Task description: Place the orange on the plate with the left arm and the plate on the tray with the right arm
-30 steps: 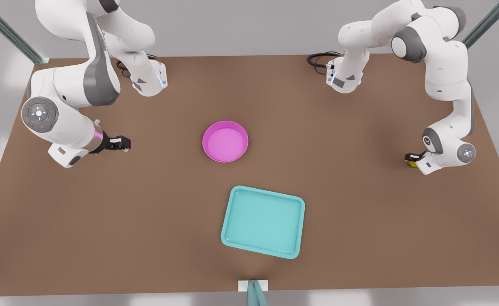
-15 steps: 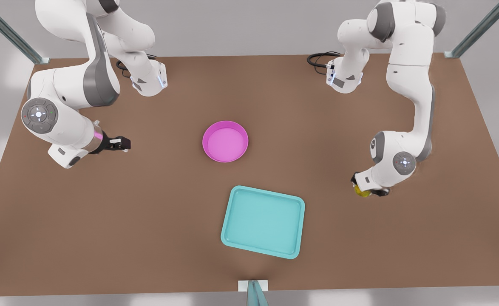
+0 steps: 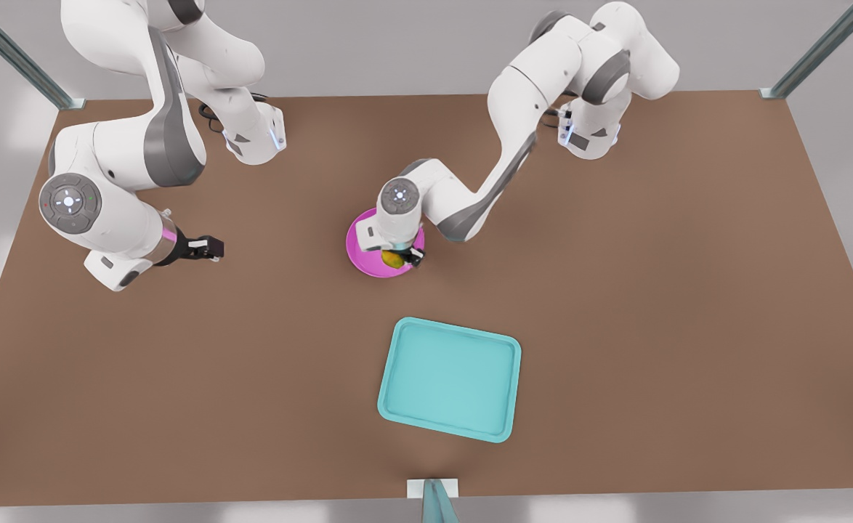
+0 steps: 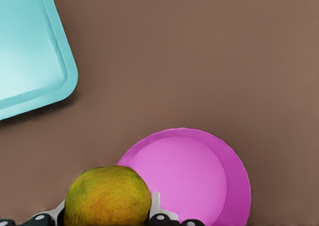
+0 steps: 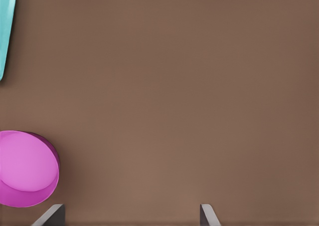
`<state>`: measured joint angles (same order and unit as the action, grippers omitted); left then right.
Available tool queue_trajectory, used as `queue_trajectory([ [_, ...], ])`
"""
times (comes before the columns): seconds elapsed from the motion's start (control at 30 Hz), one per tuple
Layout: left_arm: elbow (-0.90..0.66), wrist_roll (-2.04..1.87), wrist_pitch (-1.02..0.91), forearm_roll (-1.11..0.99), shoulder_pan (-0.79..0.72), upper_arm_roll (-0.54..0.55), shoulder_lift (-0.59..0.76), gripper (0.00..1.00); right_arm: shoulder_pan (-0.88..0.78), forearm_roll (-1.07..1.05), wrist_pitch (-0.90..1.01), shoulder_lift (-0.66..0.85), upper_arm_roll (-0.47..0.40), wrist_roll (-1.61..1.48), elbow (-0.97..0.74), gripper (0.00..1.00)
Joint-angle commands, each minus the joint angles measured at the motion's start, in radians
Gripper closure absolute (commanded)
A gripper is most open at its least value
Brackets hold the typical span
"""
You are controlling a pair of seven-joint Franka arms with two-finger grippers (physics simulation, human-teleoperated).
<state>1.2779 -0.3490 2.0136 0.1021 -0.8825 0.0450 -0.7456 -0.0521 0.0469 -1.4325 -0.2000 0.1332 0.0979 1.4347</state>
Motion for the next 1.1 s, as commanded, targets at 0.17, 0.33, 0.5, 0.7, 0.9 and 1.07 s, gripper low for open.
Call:
queue_trajectory([
  [0.17,0.008,-0.765,-0.078,0.015,-0.032,0.015,-0.041,0.00,0.000,-0.001,-0.005,-0.006,0.000,-0.001,0.000,0.00],
  [0.33,0.000,-0.650,-0.290,0.037,0.040,-0.022,0.041,0.00,0.000,-0.004,-0.011,-0.019,0.000,-0.001,0.004,0.00],
  [0.5,-0.003,0.386,-0.871,0.074,0.332,-0.563,0.411,0.00,-0.087,-0.314,-0.289,-0.263,0.000,0.055,0.059,0.00],
  [0.7,0.147,0.412,-0.664,-0.108,0.795,-0.071,0.634,0.00,-0.114,-0.498,-0.493,-0.113,0.003,-0.148,0.452,0.00],
  [0.9,0.067,0.418,-0.716,-0.076,0.810,-0.068,0.581,0.00,-0.215,-0.529,-0.956,-0.021,0.003,-0.276,0.785,0.00],
  [1.07,0.064,0.415,-0.716,-0.019,0.803,-0.068,0.575,0.00,-0.235,-0.578,-0.984,-0.088,0.008,-0.274,0.803,0.00],
])
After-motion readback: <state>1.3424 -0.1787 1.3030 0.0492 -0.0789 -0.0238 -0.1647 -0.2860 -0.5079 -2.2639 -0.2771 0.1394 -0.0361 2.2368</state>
